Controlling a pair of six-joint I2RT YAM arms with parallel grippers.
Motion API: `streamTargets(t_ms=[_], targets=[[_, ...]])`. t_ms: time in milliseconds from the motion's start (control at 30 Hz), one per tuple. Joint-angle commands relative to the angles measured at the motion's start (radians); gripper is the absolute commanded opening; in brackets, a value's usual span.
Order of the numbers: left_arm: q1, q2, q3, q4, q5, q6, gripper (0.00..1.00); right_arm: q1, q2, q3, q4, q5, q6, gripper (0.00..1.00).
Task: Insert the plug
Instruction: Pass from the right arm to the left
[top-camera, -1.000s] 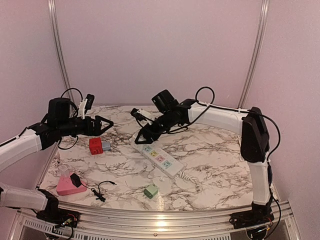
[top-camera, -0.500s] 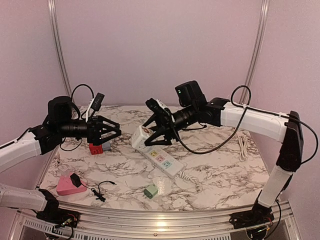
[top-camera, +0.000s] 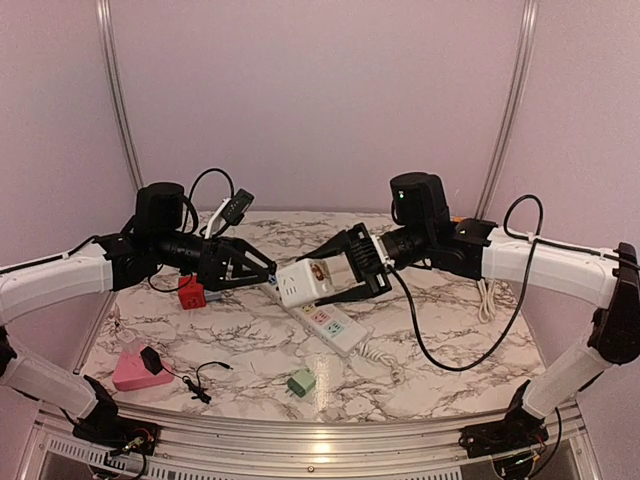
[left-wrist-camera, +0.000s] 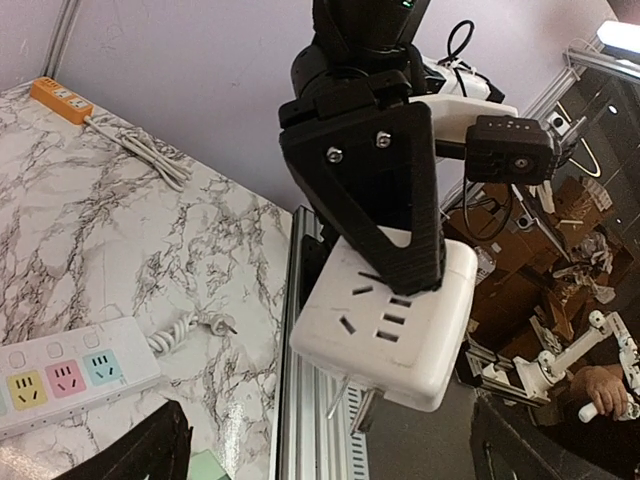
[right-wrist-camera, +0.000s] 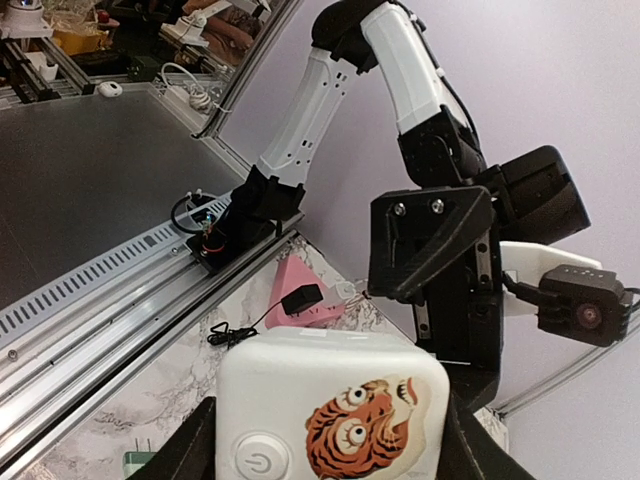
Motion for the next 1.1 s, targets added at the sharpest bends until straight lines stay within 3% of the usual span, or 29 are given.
streamTargets(t_ms=[0, 267, 467, 700, 933, 1067], targets=[[-0.051, 0.043, 0.079, 0.028, 0.09, -0.006, 0.99, 0.012, 0.024, 0.06, 0.036, 0.003, -0.115, 0.22], [-0.071, 0.11, 0.126, 0.028, 0.143, 0.01, 0.99, 0.015, 0.043, 0.05, 0.121, -0.018, -0.124, 0.16], [-0.081, 0.131, 0.133, 0.028, 0.167, 0.012, 0.92, 0.015, 0.04, 0.003, 0.236, -0.06, -0.091, 0.16], [-0.082, 0.141, 0.143, 0.03, 0.178, 0.012, 0.58, 0.015, 0.061, 0.004, 0.249, -0.059, -0.099, 0.16], [-0.087, 0.135, 0.152, 0.031, 0.188, 0.012, 0.53, 0.014, 0.073, -0.002, 0.262, -0.016, -0.091, 0.17], [-0.091, 0.133, 0.152, 0.033, 0.187, 0.013, 0.25, 0.014, 0.086, 0.001, 0.287, 0.023, -0.036, 0.2]])
